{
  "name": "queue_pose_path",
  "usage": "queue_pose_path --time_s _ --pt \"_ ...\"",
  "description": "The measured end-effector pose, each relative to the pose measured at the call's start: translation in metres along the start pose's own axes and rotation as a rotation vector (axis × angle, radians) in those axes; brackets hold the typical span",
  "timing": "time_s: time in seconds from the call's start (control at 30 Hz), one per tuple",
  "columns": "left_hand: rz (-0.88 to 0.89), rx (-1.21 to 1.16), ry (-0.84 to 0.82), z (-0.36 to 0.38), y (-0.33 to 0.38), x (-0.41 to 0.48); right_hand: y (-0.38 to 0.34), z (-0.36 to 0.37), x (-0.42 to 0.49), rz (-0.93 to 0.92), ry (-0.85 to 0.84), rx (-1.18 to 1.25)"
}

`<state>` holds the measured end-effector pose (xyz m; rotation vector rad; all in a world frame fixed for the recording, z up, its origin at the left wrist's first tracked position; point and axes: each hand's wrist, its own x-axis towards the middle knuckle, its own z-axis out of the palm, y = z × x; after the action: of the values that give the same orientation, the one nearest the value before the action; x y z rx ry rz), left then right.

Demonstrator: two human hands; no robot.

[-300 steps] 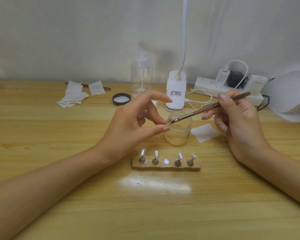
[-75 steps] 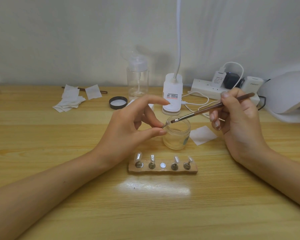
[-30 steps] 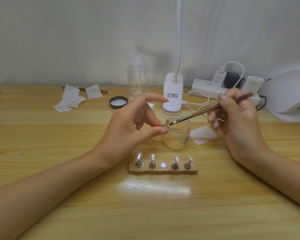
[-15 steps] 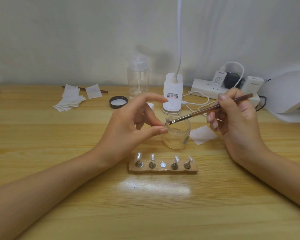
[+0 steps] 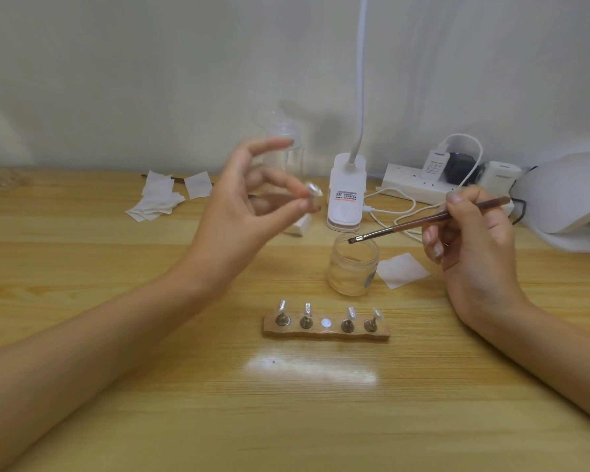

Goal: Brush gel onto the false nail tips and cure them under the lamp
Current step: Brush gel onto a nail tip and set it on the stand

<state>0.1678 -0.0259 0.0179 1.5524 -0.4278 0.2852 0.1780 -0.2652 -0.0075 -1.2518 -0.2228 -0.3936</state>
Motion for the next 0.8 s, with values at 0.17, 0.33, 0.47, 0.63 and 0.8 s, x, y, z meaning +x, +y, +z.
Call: queue_pose_path --time_s 0.17,0.33,0.47,0.63,0.8 --pt "0.265 0.003 -0.102 0.004 0.044 -0.002 0.002 0.000 0.000 0.010 0.015 0.031" --pt "0.384 0.338 -0.368 0.014 0.044 -0.029 0.001 -0.001 0.001 0.039 0.054 0.032" --pt "0.384 0.611 -0.418 0.012 0.022 -0.057 0.001 0.001 0.001 0.049 0.040 0.036" --pt "0.267 0.703 -0.347 0.015 0.008 -0.065 0.002 0.001 0.002 0.059 0.048 0.031" --pt "0.099 0.644 -0.291 0.011 0.004 -0.063 0.003 0.001 0.003 0.074 0.064 0.046"
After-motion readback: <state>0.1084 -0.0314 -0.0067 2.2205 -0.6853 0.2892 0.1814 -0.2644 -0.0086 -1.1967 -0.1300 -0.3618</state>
